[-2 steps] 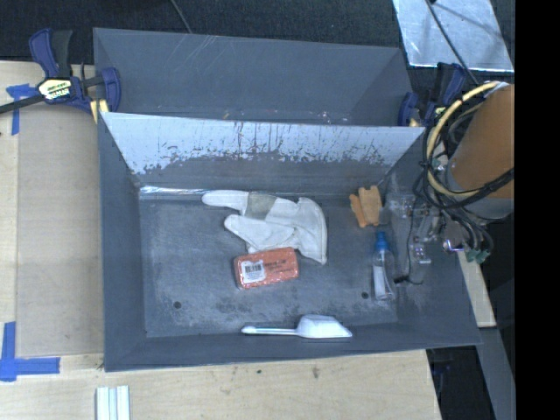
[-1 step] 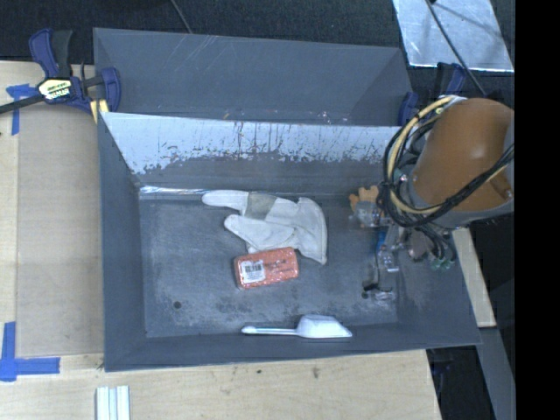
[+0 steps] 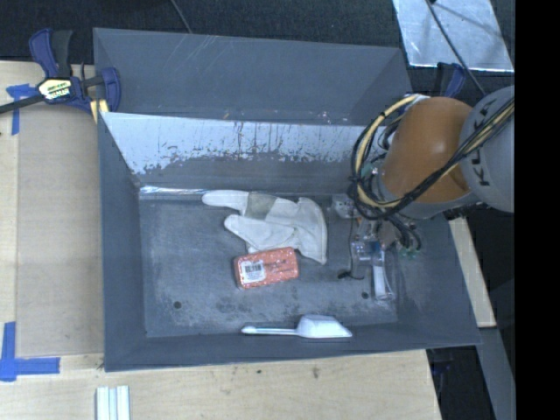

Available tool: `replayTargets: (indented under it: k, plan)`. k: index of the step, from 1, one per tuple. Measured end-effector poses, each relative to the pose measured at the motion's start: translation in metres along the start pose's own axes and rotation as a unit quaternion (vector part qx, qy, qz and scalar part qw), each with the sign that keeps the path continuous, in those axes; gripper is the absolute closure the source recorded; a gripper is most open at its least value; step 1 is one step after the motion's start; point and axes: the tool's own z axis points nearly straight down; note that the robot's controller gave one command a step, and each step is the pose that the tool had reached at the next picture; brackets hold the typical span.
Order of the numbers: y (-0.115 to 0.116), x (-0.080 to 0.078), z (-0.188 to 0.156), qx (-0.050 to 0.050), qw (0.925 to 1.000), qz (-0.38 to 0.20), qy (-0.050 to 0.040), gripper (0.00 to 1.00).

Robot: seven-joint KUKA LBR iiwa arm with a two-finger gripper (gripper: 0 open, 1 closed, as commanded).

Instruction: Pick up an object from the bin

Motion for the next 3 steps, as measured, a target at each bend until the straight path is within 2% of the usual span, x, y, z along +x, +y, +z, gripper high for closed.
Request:
replayTargets:
  k: [1,2,3]
  plan:
    - [0.037,-0.007,0.016,0.002,0.9999,-0.008,0.0071,0.00]
    - [0.082,-0.018,0.032,0.001,0.9997,-0.023,0.0000,1.00]
    - [0.082,-0.018,0.032,0.001,0.9997,-0.024,0.0000,1.00]
